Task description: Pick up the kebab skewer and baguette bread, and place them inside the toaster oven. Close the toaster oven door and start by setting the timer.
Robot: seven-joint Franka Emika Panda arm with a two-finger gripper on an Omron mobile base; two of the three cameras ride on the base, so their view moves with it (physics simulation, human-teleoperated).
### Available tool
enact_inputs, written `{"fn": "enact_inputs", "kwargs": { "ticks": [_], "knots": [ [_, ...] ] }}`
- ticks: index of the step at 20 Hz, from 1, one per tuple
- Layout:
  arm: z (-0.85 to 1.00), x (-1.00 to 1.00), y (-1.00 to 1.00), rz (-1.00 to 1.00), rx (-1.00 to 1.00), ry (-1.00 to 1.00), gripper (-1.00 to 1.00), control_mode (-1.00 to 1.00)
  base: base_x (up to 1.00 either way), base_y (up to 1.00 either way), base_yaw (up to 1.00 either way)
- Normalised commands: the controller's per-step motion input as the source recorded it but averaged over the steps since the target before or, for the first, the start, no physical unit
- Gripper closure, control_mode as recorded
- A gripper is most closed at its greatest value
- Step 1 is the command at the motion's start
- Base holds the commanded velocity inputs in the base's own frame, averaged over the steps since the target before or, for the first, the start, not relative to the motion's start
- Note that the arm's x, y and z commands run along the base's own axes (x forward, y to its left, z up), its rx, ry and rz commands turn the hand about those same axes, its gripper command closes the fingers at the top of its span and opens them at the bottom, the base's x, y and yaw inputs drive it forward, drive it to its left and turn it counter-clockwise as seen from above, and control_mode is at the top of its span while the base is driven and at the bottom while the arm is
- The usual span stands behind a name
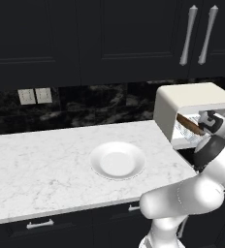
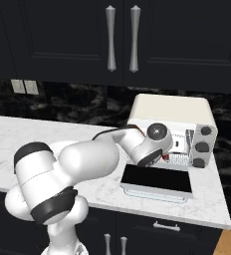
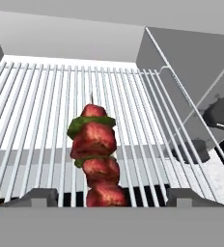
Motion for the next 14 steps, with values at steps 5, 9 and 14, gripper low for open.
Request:
{"fn": "enact_inputs", "kwargs": {
  "ticks": [5, 9, 14],
  "knots": [
    [0.4, -0.15, 0.0, 0.0, 0.0, -0.02, -1.0, -1.0, 0.0, 0.0, 0.0],
    [0.49, -0.82, 0.0, -0.05, 0.0, -0.01, -1.0, -1.0, 0.0, 0.0, 0.0],
    [0.09, -0.93, 0.01, -0.2, 0.0, 0.1, -1.0, -1.0, 0.0, 0.0, 0.0]
  ]
}}
